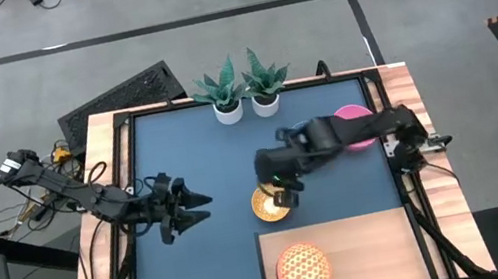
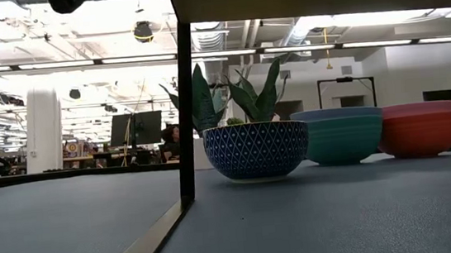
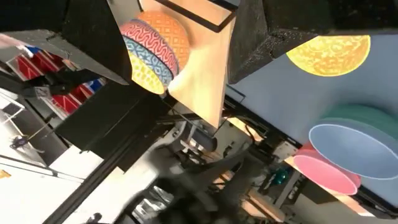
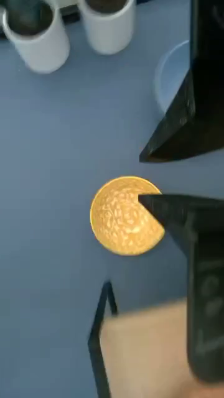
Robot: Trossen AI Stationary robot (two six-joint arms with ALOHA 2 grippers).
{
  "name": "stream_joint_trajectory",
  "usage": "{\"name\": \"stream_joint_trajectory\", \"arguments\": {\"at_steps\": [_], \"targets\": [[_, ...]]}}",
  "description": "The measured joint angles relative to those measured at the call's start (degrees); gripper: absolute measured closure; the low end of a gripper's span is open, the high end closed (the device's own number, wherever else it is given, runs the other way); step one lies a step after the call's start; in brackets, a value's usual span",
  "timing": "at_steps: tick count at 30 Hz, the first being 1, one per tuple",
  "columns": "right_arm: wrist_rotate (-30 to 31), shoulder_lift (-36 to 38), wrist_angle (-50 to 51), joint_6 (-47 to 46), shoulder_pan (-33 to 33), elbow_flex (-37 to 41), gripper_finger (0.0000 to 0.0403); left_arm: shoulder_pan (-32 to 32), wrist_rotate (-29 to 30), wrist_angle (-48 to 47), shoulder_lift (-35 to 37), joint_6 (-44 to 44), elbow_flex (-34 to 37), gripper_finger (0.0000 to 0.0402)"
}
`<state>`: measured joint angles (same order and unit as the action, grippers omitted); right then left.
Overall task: Place and stack bowls onto a shelf
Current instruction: Stack the yellow patterned bowl on top of the orange patterned bowl on the shelf
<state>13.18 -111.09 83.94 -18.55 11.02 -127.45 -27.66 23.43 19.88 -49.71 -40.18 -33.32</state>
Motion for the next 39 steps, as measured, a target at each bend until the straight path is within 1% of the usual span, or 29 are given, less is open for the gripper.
{"name": "stream_joint_trajectory", "arguments": {"at_steps": [2, 5, 7, 9, 12, 15, 18, 20, 24, 33, 36, 39], "targets": [[-3.18, 0.23, -1.9, 4.12, -2.41, 4.15, 0.0238, -0.04, 0.76, -0.74, 0.0, -0.92, -0.02, 0.0152], [-4.12, 0.94, -4.58, 8.49, -4.63, 10.57, 0.02, -0.02, 1.45, -1.72, -0.02, -1.53, -0.02, 0.0152], [-4.9, 1.42, -9.49, 10.42, -5.51, 15.15, 0.0184, 0.0, 1.75, -1.62, 0.0, -1.57, -0.02, 0.0152], [-7.83, 2.7, -15.16, 11.46, -6.48, 20.29, 0.0176, 0.0, 2.83, -1.68, -0.02, -1.64, -0.02, 0.0152], [-10.38, 3.53, -22.83, 12.85, -7.55, 27.2, 0.0173, 0.0, 5.16, -1.72, -0.02, -1.63, -0.02, 0.0152], [-11.63, 3.76, -26.06, 14.5, -9.07, 33.3, 0.0174, 0.0, 7.11, -2.56, -0.02, -1.64, -0.02, 0.0152], [-16.2, 3.91, -32.75, 14.53, -10.86, 38.73, 0.0176, 0.0, 8.75, -3.42, -0.02, -1.98, -0.02, 0.0152], [-17.51, 3.91, -35.05, 14.72, -11.7, 41.73, 0.0176, 0.0, 9.97, -3.96, 0.0, -2.6, -0.02, 0.0152], [-17.85, 3.91, -41.49, 15.54, -12.72, 46.1, 0.0176, 0.01, 10.76, -4.46, -0.02, -3.27, -0.02, 0.0152], [-20.08, 3.91, -50.31, 15.08, -14.15, 53.22, 0.0177, 0.05, 12.96, -5.6, -0.02, -3.85, -0.02, 0.0152], [-20.85, 3.91, -51.73, 14.1, -14.28, 54.73, 0.0184, 0.05, 13.45, -5.87, -0.02, -3.83, -0.02, 0.0152], [-20.85, 3.91, -52.71, 13.88, -14.44, 55.46, 0.0202, 0.41, 13.46, -6.03, -0.02, -3.89, -0.02, 0.0152]]}}
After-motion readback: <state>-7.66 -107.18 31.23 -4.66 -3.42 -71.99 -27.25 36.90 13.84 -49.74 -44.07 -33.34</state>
